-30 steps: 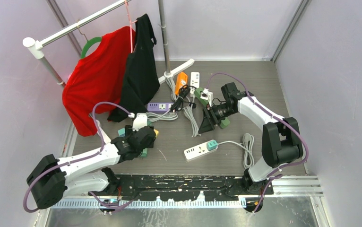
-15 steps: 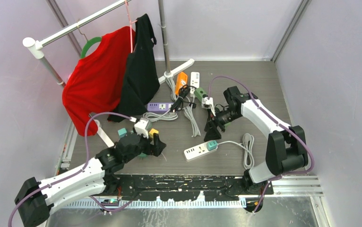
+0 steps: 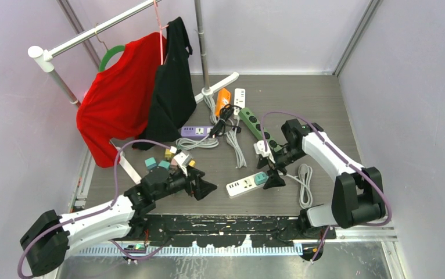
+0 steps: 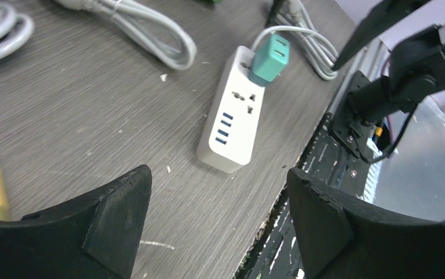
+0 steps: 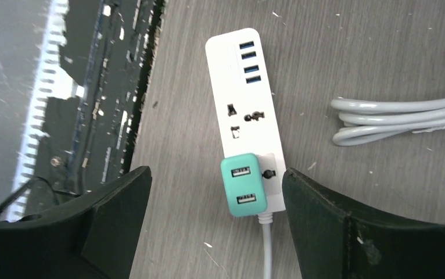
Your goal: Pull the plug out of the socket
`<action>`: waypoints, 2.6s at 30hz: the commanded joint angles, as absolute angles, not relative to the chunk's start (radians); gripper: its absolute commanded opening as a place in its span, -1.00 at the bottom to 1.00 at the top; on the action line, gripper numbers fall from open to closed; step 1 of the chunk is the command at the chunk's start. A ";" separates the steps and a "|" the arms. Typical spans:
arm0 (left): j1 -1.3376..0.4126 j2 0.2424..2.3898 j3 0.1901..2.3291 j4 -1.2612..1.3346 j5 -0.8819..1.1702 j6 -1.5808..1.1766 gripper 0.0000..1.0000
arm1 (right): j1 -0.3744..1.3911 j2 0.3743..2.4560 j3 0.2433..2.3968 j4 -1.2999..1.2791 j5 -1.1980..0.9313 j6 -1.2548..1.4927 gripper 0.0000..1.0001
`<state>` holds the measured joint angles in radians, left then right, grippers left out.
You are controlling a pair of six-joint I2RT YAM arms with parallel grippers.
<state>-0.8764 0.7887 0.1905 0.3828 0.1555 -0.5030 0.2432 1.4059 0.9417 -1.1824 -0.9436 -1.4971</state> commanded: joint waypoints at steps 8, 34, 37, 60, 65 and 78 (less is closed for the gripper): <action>-1.053 1.075 0.274 0.695 0.214 0.040 0.73 | 0.242 1.276 0.825 -0.959 -0.883 -1.506 0.76; -1.101 1.787 0.350 1.244 0.109 0.111 0.46 | 0.358 1.350 0.802 -0.893 -0.760 -1.519 0.30; -1.102 1.846 0.343 1.310 0.105 0.100 0.46 | 0.359 1.348 0.799 -0.896 -0.751 -1.535 0.25; -1.101 1.996 0.344 1.430 0.110 0.095 -1.00 | 0.388 1.354 0.814 -0.865 -0.757 -1.470 -0.98; -1.102 2.000 0.346 1.430 0.108 0.093 -1.00 | 0.363 1.353 0.826 -0.833 -0.683 -1.413 -0.98; -1.098 2.004 0.346 1.430 0.100 0.082 -1.00 | 0.339 1.369 0.814 -0.991 -0.748 -1.649 -0.98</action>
<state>-1.1034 1.9770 0.3561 1.4570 0.1234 0.0635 0.3119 1.3552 0.8001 -0.9218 -0.7246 -1.5677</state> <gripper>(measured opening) 0.519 0.383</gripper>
